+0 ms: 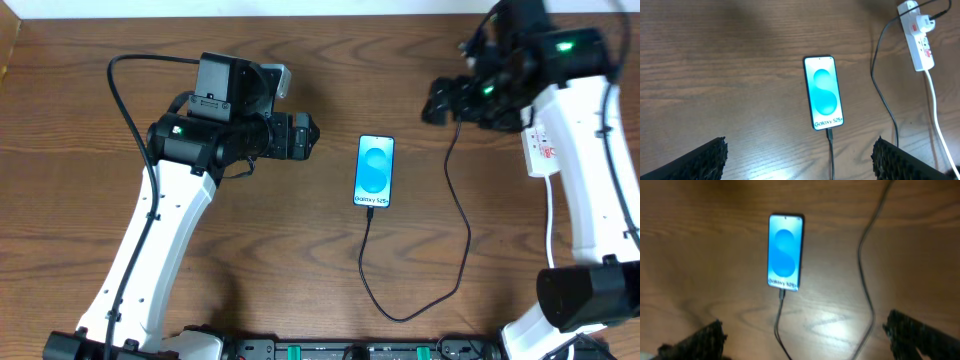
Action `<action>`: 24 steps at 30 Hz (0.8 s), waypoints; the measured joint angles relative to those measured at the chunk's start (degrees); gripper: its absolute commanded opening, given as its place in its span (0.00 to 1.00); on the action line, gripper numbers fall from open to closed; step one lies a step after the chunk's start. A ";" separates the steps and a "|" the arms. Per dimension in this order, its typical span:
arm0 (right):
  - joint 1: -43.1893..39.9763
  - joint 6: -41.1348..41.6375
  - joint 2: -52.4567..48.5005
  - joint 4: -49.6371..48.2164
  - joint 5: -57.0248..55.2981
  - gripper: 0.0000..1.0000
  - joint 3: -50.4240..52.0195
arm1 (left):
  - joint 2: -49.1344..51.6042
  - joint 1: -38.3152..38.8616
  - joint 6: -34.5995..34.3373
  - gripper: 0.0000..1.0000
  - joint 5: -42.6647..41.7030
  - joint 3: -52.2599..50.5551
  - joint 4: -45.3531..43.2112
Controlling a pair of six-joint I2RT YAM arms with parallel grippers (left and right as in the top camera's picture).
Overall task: Plug charger to phone and switch on socket
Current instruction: 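Move the right gripper to the power strip's switch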
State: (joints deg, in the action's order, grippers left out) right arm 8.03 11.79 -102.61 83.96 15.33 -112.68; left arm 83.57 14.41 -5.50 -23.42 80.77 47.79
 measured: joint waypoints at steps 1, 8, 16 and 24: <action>-0.90 -0.63 0.00 0.98 0.11 0.99 -1.77 | 0.00 0.00 0.00 0.92 0.04 0.00 0.00; -7.67 -2.34 0.04 2.34 0.50 0.99 -6.69 | 0.00 0.00 0.00 0.93 0.04 0.00 0.02; -16.52 -4.15 0.02 1.16 1.03 0.99 -6.69 | 0.00 0.00 0.00 0.92 0.02 0.00 0.02; -26.95 -10.21 -0.07 0.87 1.18 0.99 -6.69 | 0.00 0.00 0.00 0.92 0.04 0.00 0.02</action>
State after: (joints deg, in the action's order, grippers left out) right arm -18.92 1.58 -102.67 84.84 16.51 -119.37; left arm 83.57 14.41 -5.50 -23.38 80.77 47.81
